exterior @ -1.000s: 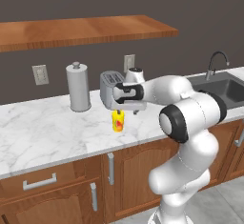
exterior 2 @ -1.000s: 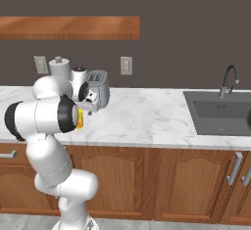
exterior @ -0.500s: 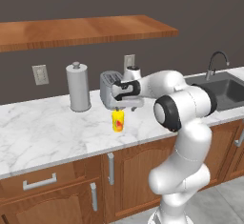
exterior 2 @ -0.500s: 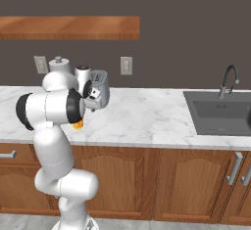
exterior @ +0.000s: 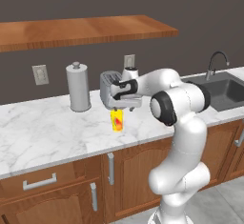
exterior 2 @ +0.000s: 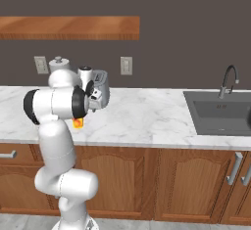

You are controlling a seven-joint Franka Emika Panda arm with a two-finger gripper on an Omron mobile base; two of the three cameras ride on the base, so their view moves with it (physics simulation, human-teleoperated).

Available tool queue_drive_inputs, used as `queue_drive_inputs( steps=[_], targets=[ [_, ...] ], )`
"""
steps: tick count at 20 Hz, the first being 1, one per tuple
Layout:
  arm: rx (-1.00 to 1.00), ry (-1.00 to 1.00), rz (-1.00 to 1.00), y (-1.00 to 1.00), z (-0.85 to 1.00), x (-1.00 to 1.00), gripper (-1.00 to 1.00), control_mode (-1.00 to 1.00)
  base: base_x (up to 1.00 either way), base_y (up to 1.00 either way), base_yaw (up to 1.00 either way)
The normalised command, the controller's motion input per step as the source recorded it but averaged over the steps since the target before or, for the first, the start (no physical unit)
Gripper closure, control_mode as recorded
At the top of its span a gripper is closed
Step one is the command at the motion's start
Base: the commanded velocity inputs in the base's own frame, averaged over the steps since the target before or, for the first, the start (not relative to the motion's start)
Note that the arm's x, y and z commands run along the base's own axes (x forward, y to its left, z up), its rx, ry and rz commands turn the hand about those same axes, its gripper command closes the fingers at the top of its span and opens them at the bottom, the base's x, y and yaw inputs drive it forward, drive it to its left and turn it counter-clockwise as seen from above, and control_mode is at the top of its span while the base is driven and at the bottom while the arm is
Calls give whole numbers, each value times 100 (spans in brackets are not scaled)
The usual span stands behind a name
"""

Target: Place the pitcher and cup on the dining counter for serving.

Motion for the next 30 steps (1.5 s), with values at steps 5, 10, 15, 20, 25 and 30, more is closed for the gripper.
queue_drive_inputs(
  steps=[5, 10, 15, 20, 25, 30],
  targets=[
    [0, 1, 0, 0, -64, -41, -100, -100, 0, 0, 0],
    [-1, 1, 0, 0, -48, -86, -100, -100, 0, 0, 0],
    [0, 1, 0, 0, -20, -37, -100, -100, 0, 0, 0],
    [-3, 9, 0, 2, -78, -26, 100, -100, 0, 0, 0],
    [-3, 14, 0, 16, -69, -5, 100, -100, 0, 0, 0],
    [0, 4, 0, 12, -12, 0, 100, -100, 0, 0, 0]
  ],
)
